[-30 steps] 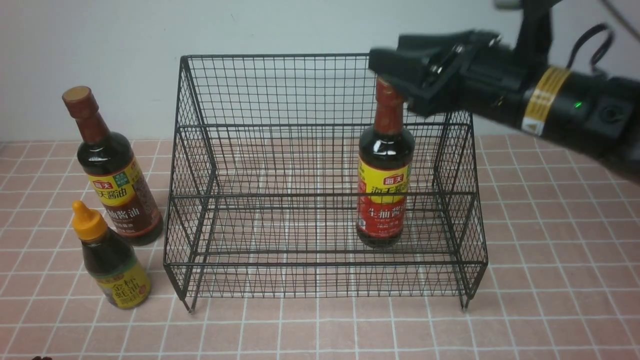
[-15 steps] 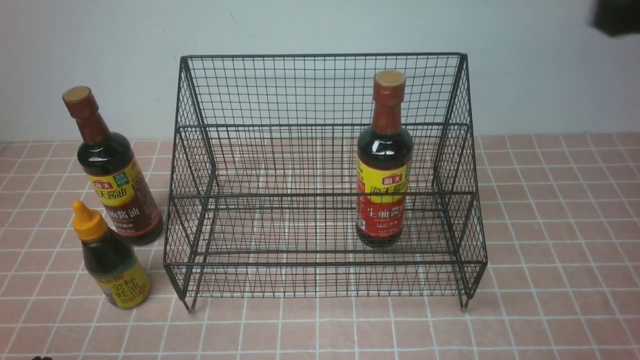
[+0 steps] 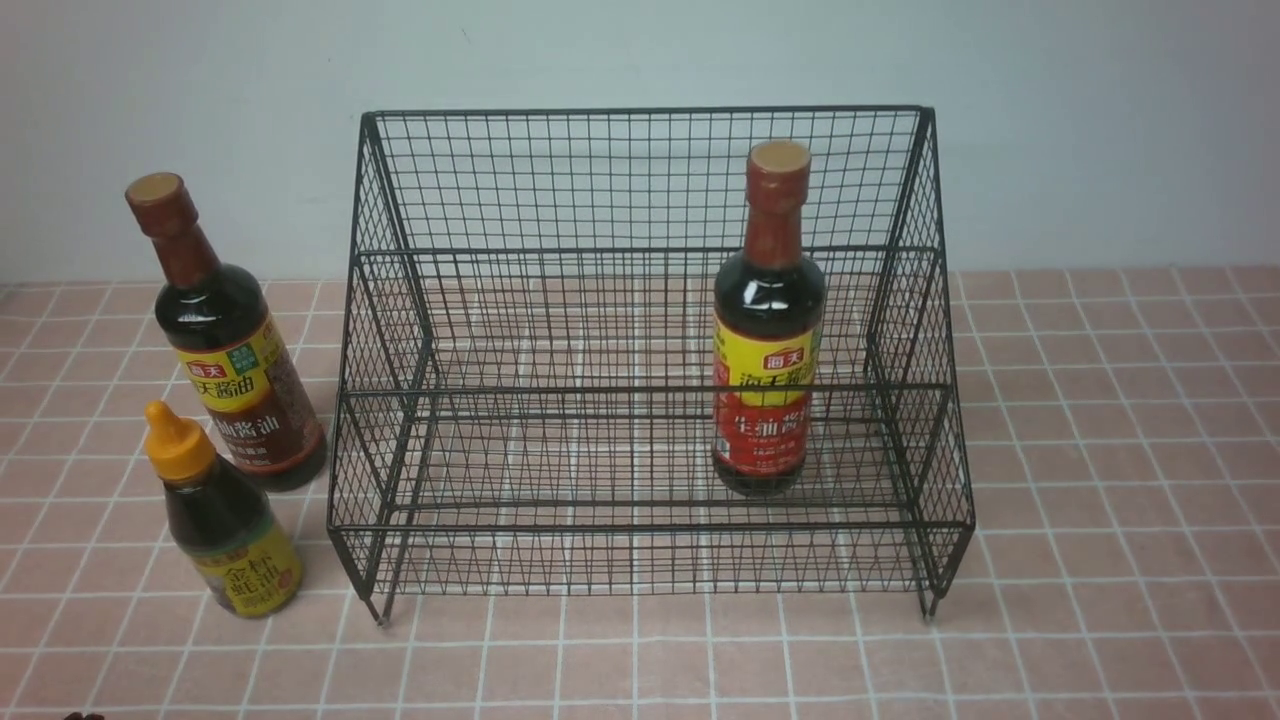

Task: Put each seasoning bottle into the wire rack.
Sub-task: Use the left arm to grab the condiment bottle closest to it

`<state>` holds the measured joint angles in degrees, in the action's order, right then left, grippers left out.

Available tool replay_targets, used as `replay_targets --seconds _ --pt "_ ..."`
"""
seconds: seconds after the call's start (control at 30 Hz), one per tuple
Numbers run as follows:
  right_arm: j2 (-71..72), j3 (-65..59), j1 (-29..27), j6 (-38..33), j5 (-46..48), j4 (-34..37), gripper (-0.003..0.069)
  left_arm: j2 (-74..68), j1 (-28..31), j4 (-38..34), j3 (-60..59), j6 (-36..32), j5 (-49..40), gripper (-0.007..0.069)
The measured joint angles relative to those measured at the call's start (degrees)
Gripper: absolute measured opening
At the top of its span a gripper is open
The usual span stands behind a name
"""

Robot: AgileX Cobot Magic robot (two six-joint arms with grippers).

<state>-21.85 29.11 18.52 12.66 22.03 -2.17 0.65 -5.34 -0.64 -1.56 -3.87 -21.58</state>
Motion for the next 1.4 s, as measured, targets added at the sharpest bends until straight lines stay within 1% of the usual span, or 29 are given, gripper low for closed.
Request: replay_targets --seconds 0.17,0.53,0.63,0.73,0.8,0.83,0.93,1.0,1.1,1.13,1.4 --pt "5.09 -1.36 0.00 2.53 -0.11 1.04 -0.0012 0.00 0.00 0.00 0.00 0.00 0.00 -0.0007" --pt "6.50 -1.36 0.00 2.84 -0.06 0.98 -0.0012 0.00 0.00 0.00 0.00 0.00 0.00 -0.0007" --pt "6.80 -2.09 -0.36 0.52 0.07 -2.01 -0.0012 0.00 0.00 0.00 0.00 0.00 0.00 -0.0007" --pt "8.59 -5.21 -4.02 -2.46 -0.70 -4.29 -0.0012 0.00 0.00 0.00 0.00 0.00 0.00 -0.0007" --pt "10.67 -9.39 -8.97 -3.41 -2.28 -4.74 -0.0012 0.00 0.00 0.00 0.00 0.00 0.00 -0.0007" --pt "11.11 -10.29 -9.95 -3.57 -2.91 -4.74 -0.0012 0.00 0.00 0.00 0.00 0.00 0.00 -0.0007" --pt "15.05 -18.22 -16.57 -3.98 -5.30 -4.74 -0.0012 0.00 0.00 0.00 0.00 0.00 0.00 -0.0007" --pt "18.21 -24.71 -19.48 -4.09 -6.11 -4.74 -0.0012 0.00 0.00 0.00 0.00 0.00 0.00 -0.0007" --pt "21.40 -29.31 -21.26 -4.09 -5.52 -4.51 -0.0012 0.00 0.00 0.00 0.00 0.00 0.00 -0.0007" --pt "22.20 -30.48 -21.79 -4.09 -2.22 -3.77 -0.0012 0.00 0.00 0.00 0.00 0.00 0.00 -0.0007" --pt "22.50 -30.43 -21.93 -5.62 -1.07 -3.34 -0.0012 0.00 0.00 -0.06 0.00 0.00 -0.05 -0.0007"
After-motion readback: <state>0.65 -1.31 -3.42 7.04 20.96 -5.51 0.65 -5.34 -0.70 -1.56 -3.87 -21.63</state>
